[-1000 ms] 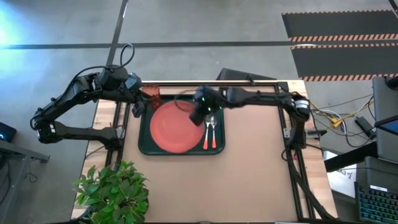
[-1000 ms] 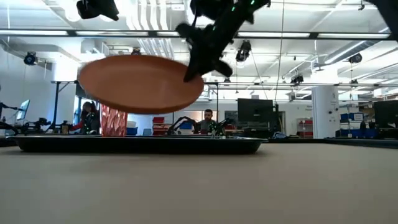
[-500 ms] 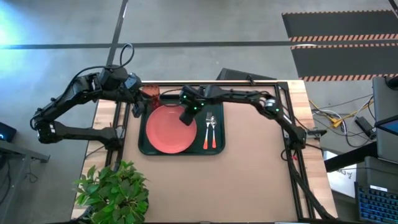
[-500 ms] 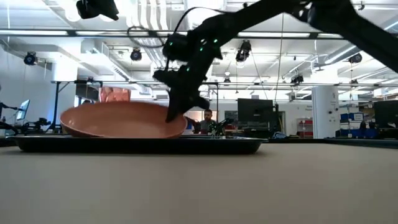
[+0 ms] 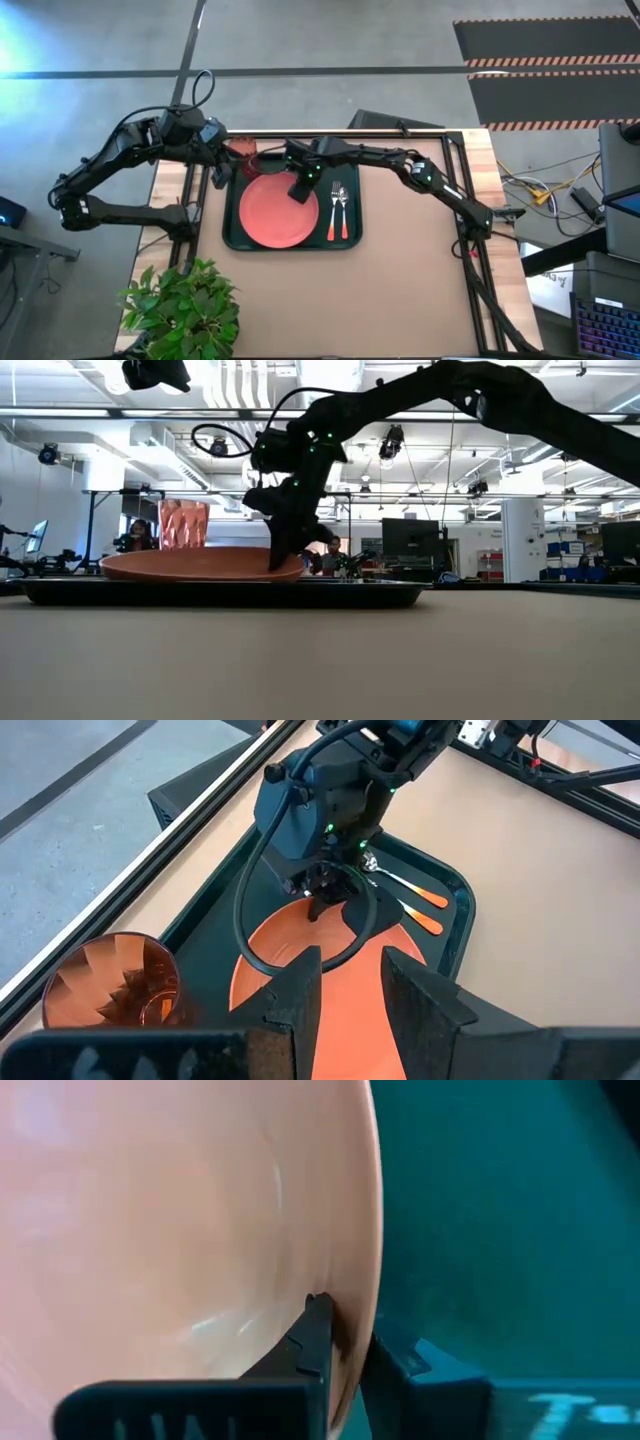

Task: Pick and place plate/cup/fork/spoon on tray
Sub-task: Put the orange plate on the black table tray, then adjust the orange fork on the black table tray

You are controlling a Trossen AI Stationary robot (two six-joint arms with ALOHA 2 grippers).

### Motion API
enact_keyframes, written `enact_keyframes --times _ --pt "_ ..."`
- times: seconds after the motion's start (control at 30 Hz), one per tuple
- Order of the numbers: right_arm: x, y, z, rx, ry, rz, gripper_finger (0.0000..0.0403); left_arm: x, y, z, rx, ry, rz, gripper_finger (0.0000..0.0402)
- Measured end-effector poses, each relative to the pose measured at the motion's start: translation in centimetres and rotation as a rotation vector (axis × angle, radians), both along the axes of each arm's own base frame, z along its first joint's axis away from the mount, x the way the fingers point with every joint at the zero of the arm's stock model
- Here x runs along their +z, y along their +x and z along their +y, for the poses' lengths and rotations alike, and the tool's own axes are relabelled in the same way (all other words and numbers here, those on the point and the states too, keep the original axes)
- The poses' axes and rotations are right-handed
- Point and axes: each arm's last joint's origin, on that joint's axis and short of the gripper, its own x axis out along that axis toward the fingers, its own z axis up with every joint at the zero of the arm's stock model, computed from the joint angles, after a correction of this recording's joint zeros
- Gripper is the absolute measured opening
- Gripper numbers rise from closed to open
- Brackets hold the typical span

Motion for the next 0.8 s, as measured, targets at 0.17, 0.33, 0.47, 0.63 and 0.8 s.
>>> enact_keyframes --times 0.17,0.33,0.47,0.63,0.8 --pt "0.4 -0.4 0.1 0.009 -0.012 0.040 0.0063 0.0 0.0 0.0 0.000 0.000 0.000 0.0089" --pt "0.3 -0.6 0.0 -0.003 -0.038 0.079 0.0092 0.0 0.0 0.0 0.000 0.000 0.000 0.0089" --pt "0.5 -0.6 0.0 -0.002 -0.047 0.073 0.0107 0.0 0.0 0.0 0.000 0.000 0.000 0.0089" --pt "1.9 -1.2 0.0 0.004 -0.109 0.088 0.0113 0.0 0.0 0.0 0.000 0.000 0.000 0.0089" --pt "4.9 -3.0 -0.6 -0.010 -0.248 0.161 0.0112 0.0 0.0 0.0 0.001 0.000 0.000 0.0089"
